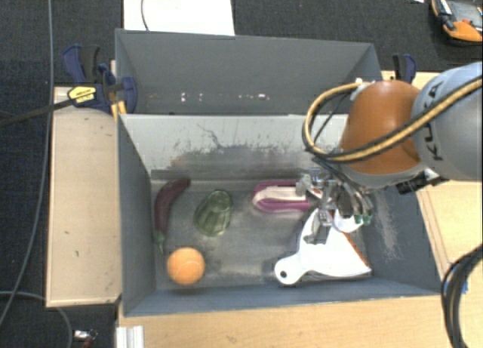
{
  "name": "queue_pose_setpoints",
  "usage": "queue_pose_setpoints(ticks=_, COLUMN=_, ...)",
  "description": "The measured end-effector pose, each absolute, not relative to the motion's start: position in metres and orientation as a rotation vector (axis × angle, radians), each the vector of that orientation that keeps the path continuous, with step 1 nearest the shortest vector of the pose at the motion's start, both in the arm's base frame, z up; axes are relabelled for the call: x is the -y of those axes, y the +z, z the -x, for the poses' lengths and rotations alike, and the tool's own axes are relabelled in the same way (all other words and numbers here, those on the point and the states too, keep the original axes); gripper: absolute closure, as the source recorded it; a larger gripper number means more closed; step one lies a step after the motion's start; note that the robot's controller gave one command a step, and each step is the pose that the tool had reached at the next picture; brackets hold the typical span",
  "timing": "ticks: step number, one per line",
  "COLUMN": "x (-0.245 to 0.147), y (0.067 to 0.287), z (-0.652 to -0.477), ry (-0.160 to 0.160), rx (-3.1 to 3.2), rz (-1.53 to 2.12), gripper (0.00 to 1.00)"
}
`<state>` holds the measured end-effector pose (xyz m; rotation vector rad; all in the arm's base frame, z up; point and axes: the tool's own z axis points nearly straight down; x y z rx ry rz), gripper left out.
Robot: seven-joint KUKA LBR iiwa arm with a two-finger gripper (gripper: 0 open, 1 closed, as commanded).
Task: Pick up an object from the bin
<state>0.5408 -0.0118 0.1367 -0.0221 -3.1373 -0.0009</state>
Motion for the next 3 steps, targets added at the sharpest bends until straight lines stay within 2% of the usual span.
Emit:
queue_pose_setpoints(ticks=1, x=0.012, y=0.140, z=-0.543, ry=0.000, rx=3.144, rz=0.021, gripper=0.00)
queue_pose_setpoints(ticks=2, x=0.022, y=0.115, z=-0.493, ry=-0.001, rx=3.115, rz=-0.424, gripper=0.00)
queue_pose_setpoints(ticks=3, x=0.013, y=0.106, z=-0.481, ry=0.000, rx=3.096, rz=-0.549, gripper=0.00)
